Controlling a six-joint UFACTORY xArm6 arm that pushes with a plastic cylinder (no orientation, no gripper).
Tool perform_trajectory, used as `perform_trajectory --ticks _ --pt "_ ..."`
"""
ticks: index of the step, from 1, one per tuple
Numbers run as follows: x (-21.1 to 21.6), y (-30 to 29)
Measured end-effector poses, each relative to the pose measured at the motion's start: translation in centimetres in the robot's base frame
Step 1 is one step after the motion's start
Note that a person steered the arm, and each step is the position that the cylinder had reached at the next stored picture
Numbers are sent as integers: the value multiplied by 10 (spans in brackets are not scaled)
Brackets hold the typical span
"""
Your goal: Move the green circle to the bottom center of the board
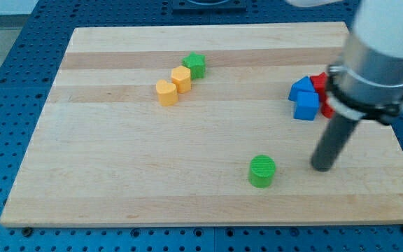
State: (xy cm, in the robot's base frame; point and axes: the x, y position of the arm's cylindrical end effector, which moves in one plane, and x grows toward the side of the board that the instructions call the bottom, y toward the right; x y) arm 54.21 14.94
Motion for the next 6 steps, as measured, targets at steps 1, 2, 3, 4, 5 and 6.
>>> perform_trajectory --ticks 1,2,3,4,5,6 --pt "0 0" --pt "1 -20" --pt "3 -32" --pt "13 -57" --pt "17 -91" --pt "12 -138"
